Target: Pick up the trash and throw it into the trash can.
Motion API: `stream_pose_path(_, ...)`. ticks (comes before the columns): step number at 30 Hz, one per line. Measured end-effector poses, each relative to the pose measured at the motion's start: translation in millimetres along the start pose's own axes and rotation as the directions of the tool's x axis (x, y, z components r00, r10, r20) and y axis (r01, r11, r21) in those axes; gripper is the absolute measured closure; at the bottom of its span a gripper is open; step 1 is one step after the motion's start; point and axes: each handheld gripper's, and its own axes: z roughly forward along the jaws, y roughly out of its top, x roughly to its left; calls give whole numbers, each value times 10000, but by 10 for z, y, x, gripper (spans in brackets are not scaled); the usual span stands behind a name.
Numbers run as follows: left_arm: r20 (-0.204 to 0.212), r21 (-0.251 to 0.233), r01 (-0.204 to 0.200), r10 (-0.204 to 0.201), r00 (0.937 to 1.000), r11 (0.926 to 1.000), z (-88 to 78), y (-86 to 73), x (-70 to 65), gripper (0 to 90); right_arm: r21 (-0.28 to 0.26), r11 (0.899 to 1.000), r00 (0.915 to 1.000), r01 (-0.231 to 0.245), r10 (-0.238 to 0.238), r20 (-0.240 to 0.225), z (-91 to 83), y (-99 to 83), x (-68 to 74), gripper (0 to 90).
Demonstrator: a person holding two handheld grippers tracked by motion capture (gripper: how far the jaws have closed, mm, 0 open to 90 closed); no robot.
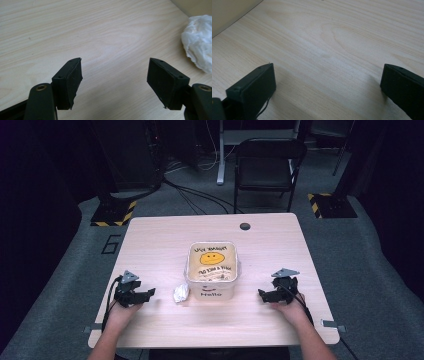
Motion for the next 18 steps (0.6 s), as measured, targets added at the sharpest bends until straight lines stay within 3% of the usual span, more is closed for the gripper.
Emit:
stream_pose_path(5,125,-72,-212,213,9997,9997,-21,59,-85,283,3,10000,10000,6,-6,-1,0,0,-1,0)
stream_pose_path(18,521,-246,-261,273,9983,9994,-34,162,-212,280,4,10000,10000,0,0,4,0,0,0,0)
